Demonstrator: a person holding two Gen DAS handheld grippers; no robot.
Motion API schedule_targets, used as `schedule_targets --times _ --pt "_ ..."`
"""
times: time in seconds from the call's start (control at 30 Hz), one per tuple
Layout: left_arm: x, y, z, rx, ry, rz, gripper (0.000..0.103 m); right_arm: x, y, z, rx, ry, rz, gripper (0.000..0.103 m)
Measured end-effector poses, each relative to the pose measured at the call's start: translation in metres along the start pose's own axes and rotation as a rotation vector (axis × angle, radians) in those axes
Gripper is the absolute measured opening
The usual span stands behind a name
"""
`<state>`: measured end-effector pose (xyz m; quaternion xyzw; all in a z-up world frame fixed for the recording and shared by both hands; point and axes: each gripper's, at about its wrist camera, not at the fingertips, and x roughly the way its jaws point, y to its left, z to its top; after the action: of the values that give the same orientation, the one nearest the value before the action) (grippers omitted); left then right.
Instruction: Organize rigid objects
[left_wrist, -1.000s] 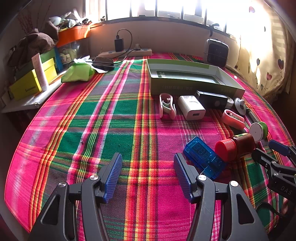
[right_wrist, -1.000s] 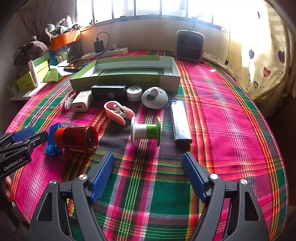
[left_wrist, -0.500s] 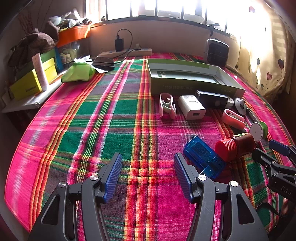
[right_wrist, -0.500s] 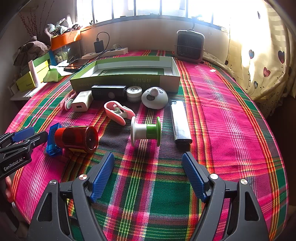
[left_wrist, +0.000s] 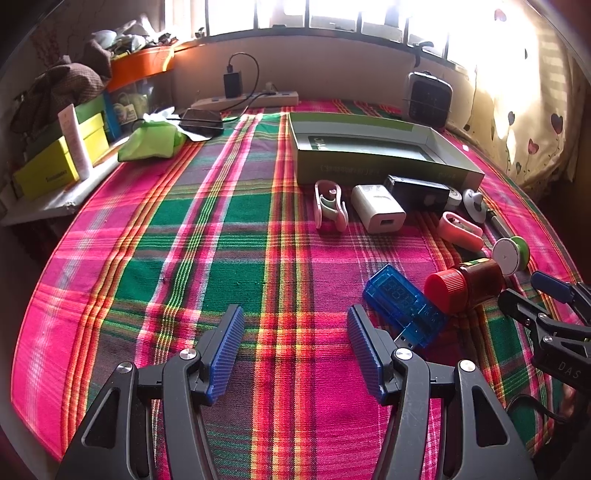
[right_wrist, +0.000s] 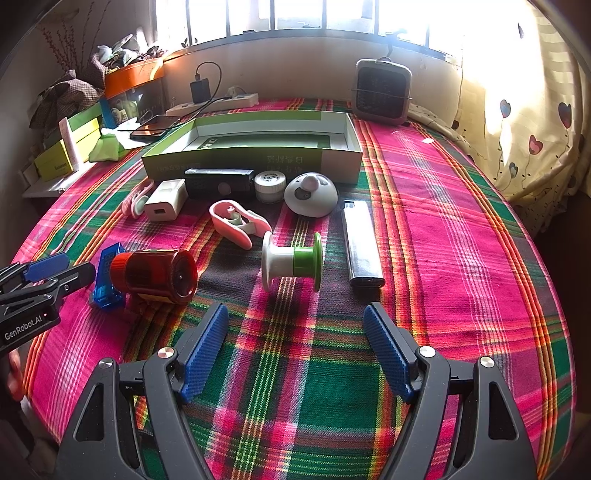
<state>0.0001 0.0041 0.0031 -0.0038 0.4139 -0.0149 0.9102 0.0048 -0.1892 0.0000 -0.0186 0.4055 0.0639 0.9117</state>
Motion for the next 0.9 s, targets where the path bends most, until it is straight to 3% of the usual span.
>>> schedule_targets --times 0.3,0.6,0.9 --pt "-0.014 -0.005 -0.005 0.016 -0.001 -0.096 0.057 -0.004 -0.012 0.001 0.026 -0.001 0.062 0.076" --pt "-0.022 -0.030 -0.004 0.089 -0.002 -0.179 0.057 -0.008 -0.018 0.010 0.015 -0.021 0.048 0.076" --pt "-0.011 -0.050 -0.003 0.147 0.044 -0.170 0.057 -0.003 -0.022 0.015 0.016 -0.013 0.049 0.076"
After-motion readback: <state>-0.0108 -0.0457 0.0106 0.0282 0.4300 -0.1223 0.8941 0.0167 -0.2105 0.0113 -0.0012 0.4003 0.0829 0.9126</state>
